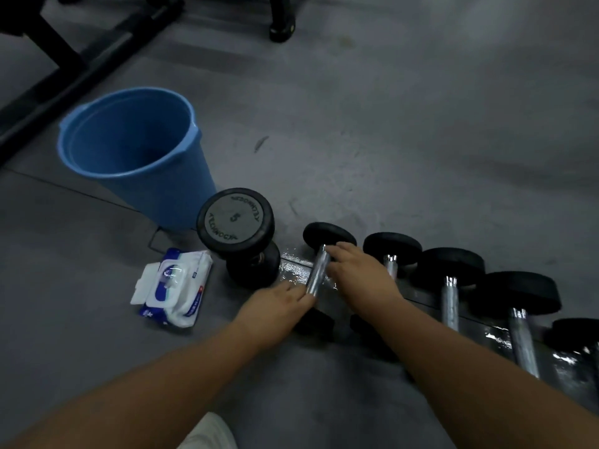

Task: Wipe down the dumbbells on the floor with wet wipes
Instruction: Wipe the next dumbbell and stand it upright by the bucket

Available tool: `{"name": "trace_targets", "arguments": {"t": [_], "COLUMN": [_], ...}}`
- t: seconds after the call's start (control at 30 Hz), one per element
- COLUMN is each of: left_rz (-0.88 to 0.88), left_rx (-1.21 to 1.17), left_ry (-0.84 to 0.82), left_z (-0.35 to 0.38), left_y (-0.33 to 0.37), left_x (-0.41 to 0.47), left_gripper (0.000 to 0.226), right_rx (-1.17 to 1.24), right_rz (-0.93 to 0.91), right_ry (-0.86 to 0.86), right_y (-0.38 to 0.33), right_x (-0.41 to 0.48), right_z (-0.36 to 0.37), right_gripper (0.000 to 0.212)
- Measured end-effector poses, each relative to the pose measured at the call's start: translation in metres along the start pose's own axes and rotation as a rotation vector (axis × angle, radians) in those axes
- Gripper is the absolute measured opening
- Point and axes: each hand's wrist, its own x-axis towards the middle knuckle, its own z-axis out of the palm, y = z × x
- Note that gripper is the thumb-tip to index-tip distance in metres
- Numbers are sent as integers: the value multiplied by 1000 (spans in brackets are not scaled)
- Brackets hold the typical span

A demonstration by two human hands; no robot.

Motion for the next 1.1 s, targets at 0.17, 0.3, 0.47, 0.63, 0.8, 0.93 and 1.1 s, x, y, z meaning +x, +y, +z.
{"name": "trace_targets", "arguments": {"t": [0.17,0.3,0.47,0.63,0.8,0.93,1.1], "left_rz": [138,171,315,477,653,772,753], "left_rx": [57,79,185,247,289,277,255], "left_ry": [-14,27,35,-70,-18,33,24], "left_z": [8,13,5,-8,-12,-5,0], "left_y": [-18,-25,-41,-41,16,87,165], "left_x": [-57,-76,-95,-125,-95,-50,-15], "left_gripper": [21,22,19,31,16,18,23], "right_rx": [-127,-186,-198,-112,-50,-28,-35], "right_rz": [-193,-219,-290,-271,-64,84,231], "right_ry": [-253,-347,-331,-358,-402,-396,-373], "right_y": [-43,-72,-89,-127,-107,-66,-29], "right_x": [6,1,-12,-57,-133,-207,-276], "right_z": [24,41,38,43,39,36,51], "right_gripper": [34,31,23,24,33,30,27]}}
